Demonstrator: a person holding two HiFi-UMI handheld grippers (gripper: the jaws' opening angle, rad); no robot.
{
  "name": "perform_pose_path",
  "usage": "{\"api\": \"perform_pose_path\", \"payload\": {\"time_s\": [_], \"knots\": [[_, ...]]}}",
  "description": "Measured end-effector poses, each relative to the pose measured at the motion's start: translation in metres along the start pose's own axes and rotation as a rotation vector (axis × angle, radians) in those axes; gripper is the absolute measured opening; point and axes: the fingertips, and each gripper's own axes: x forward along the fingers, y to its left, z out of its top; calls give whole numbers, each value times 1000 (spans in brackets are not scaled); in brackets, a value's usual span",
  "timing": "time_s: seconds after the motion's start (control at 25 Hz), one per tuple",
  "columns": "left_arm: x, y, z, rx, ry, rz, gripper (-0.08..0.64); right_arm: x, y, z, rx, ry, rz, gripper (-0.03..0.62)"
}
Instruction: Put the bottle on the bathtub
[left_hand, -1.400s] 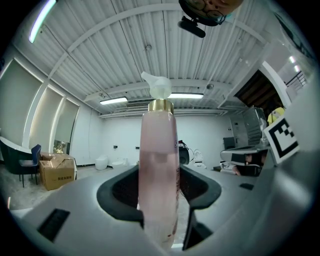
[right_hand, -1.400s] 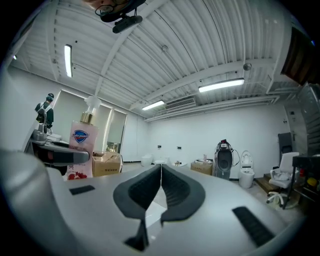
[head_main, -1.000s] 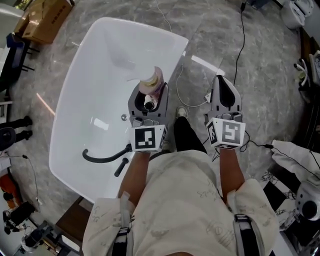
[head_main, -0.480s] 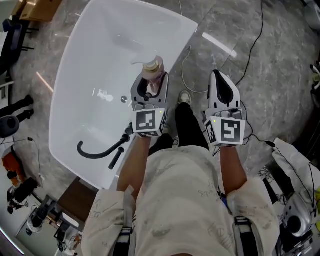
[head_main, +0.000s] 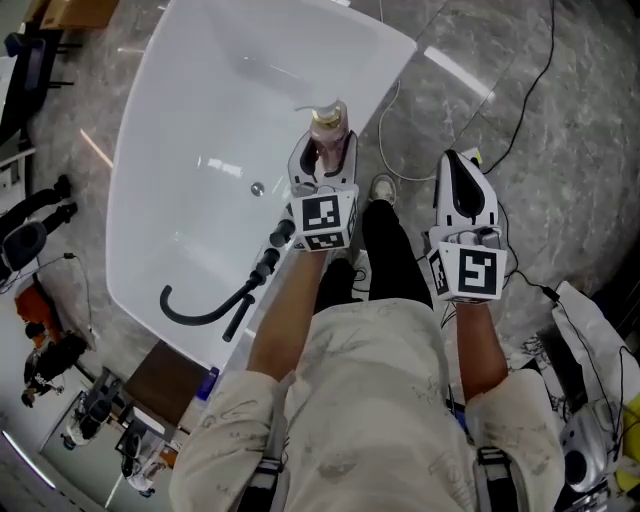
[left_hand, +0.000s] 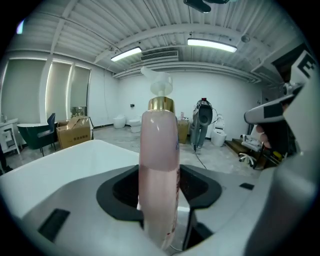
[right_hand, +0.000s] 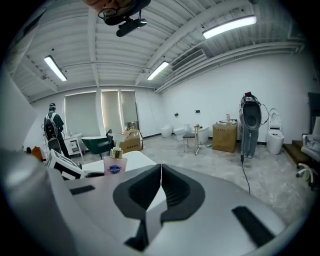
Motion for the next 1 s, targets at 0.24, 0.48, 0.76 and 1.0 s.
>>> {"api": "perform_pose_path", "payload": {"time_s": [0.24, 0.48, 0.76, 1.0], "knots": [[42, 5, -6, -5, 29, 31, 230, 25, -14, -7, 6, 33, 21, -9], [84, 9, 0, -4, 22, 53, 230, 46, -31, -13, 11, 49, 22, -9], [112, 9, 1, -19, 8, 63, 229, 58, -45, -22, 25, 70, 17, -9], [117, 5, -6, -22, 25, 64, 225, 59, -50, -23, 26, 77, 14, -9]]}}
